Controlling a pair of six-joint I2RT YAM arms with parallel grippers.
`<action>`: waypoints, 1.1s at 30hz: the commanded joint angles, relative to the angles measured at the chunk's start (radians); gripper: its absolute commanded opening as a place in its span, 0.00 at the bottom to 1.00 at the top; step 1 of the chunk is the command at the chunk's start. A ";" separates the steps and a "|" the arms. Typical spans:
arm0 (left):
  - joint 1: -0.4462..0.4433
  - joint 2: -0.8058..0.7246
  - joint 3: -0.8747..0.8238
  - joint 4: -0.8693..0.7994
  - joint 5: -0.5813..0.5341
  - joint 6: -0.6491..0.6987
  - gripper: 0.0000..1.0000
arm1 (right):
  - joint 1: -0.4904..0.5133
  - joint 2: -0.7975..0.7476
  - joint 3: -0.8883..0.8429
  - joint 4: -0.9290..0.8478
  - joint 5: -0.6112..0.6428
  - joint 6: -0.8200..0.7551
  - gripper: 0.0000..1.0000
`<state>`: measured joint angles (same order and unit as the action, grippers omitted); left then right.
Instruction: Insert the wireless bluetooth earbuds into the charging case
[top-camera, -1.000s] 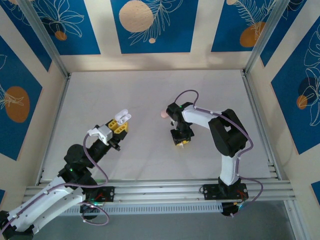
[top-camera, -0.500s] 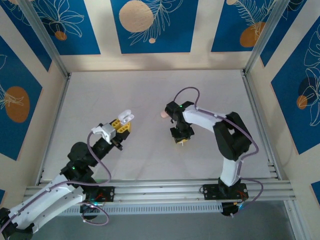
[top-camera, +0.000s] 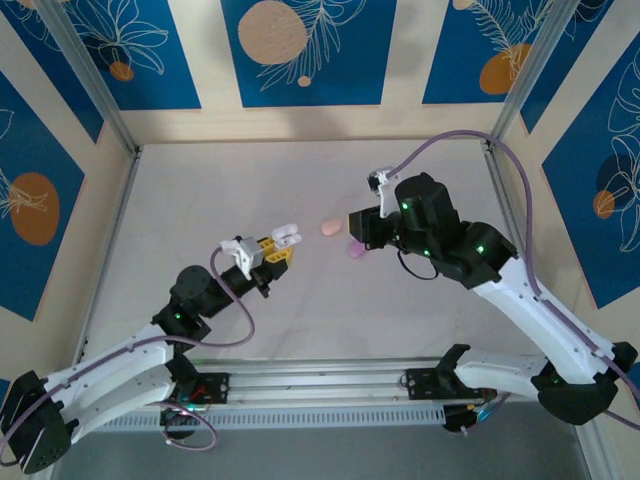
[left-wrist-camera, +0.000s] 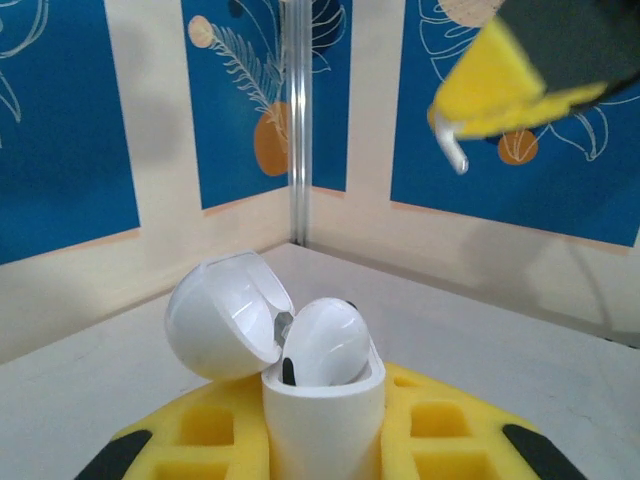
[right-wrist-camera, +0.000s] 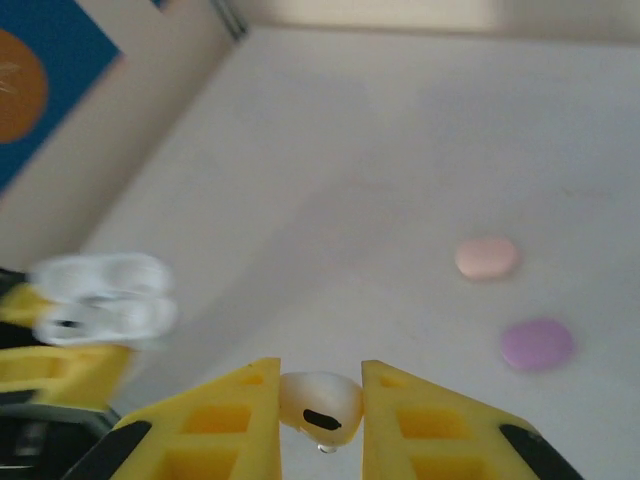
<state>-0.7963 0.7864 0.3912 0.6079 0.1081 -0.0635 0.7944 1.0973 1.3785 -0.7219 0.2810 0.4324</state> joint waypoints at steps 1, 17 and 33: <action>-0.018 0.027 0.024 0.118 0.067 -0.049 0.13 | 0.061 0.049 0.035 0.070 0.004 -0.026 0.22; -0.035 0.037 0.034 0.150 0.054 -0.059 0.13 | 0.167 0.200 0.092 0.114 -0.012 -0.093 0.21; -0.037 0.013 0.026 0.164 -0.005 -0.065 0.12 | 0.196 0.207 0.055 0.117 -0.021 -0.106 0.20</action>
<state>-0.8207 0.8230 0.3916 0.7155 0.1360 -0.1081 0.9802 1.3022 1.4380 -0.6163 0.2619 0.3466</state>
